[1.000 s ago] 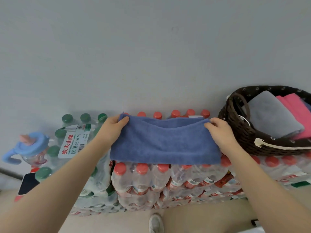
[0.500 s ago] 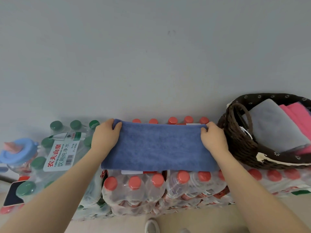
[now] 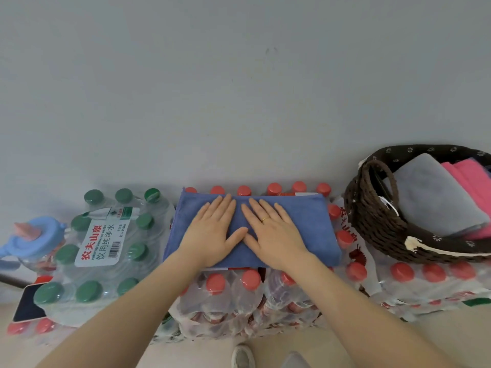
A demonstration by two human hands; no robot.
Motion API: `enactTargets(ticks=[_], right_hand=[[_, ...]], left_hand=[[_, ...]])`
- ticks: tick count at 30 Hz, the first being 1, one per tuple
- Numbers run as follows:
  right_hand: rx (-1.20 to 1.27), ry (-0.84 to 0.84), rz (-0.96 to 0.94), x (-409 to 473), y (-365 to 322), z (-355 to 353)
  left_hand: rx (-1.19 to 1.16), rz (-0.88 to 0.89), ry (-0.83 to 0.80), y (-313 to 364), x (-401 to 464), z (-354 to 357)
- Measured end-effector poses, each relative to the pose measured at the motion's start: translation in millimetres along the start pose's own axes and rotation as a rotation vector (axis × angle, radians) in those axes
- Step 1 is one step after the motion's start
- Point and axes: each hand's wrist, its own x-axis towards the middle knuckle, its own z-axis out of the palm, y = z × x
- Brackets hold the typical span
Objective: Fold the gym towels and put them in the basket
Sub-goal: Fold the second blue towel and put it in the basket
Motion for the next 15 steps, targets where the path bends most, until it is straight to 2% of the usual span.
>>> enactTargets(ticks=[9, 11, 13, 15], right_hand=[[0.224, -0.085, 0.503, -34.2, 71.0, -6.6], [0.196, -0.051, 0.566, -38.8, 68.9, -10.4], [0.092, 0.052, 0.611, -40.2, 60.0, -14.6], [0.145, 0.112, 0.701, -39.4, 56.0, -19.0]], left_hand=[[0.107, -0.299, -0.013, -8.9, -8.0, -9.5], [0.131, -0.318, -0.033, -6.4, -6.8, -11.4], [0.149, -0.308, -0.048, -1.0, -2.4, -13.1], [0.135, -0.203, -0.037, 7.1, 4.0, -14.3]])
